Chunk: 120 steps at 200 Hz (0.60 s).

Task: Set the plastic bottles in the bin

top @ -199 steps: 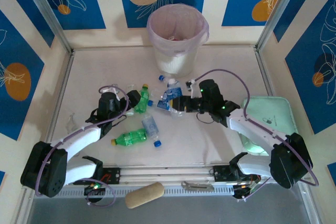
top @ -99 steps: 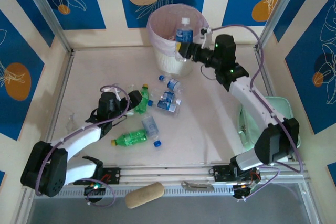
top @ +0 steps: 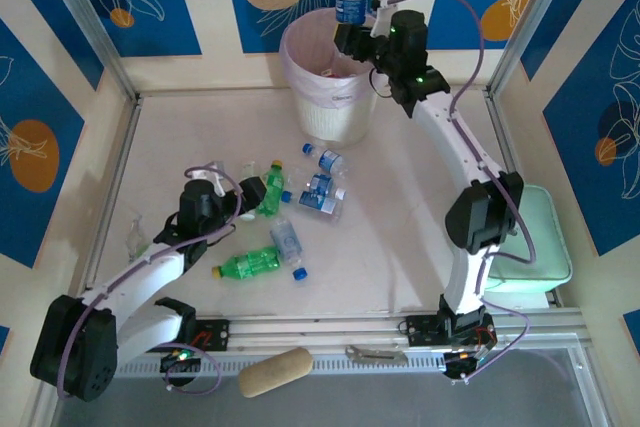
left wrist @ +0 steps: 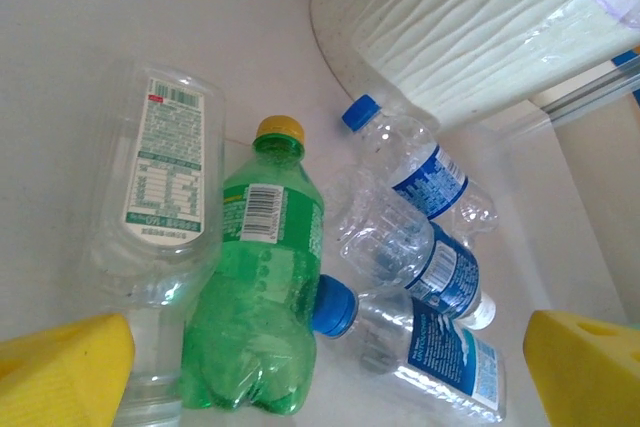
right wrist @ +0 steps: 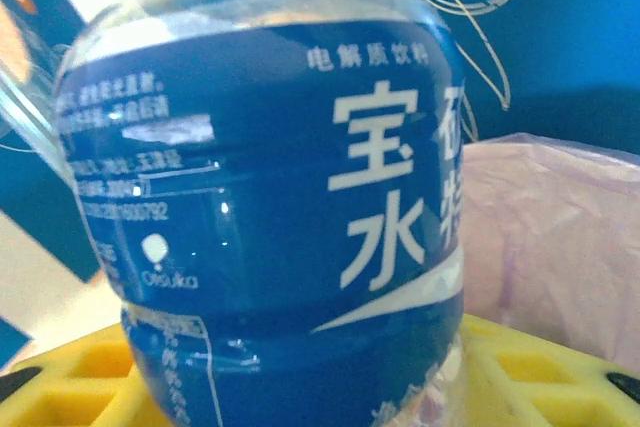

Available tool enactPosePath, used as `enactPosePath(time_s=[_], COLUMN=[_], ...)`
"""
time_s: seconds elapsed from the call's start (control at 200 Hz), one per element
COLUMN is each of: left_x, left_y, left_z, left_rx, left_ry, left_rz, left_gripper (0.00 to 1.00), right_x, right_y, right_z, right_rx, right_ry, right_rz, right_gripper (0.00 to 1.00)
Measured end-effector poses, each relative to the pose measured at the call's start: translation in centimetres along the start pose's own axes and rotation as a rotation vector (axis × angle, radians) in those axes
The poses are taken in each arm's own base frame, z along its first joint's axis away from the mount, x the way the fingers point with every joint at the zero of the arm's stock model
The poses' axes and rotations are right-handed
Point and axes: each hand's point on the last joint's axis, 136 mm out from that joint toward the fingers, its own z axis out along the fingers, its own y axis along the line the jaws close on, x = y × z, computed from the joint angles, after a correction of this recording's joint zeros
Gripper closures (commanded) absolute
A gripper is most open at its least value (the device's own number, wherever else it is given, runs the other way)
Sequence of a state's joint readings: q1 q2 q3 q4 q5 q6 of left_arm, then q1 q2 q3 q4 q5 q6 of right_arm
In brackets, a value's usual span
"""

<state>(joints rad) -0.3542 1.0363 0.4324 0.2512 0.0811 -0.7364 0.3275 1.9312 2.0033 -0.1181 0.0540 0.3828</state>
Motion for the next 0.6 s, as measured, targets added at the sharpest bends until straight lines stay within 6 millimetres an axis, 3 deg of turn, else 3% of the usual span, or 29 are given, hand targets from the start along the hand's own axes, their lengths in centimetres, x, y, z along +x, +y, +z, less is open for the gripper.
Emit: enactPosePath(time_s=[0.175,0.345,0.48,0.6], left_x=[0.1,0.1,0.1,0.0], left_y=[0.4,0.5,0.6,0.6], left_z=[0.0,0.0,0.0,0.0], left_rx=[-0.014,-0.015,-0.018,-0.019], left_ry=[0.003,0.002,0.001,0.001], left_rz=[0.007,0.007,0.006,0.006], left_gripper=[0.00,0.00,0.00,0.00], right_x=[1.4,3.6,5.9,6.0], right_y=[-2.2,-3.6,-3.9,-3.6], right_z=[3.3,5.1,5.7,6.0], right_rx=[0.054,0.098,0.110,0.104], right_ry=[0.051,0.122,0.185,0.192], right_rz=[-0.007,-0.012,-0.015,-0.032], right_gripper=[0.47,0.43,0.32,0.20])
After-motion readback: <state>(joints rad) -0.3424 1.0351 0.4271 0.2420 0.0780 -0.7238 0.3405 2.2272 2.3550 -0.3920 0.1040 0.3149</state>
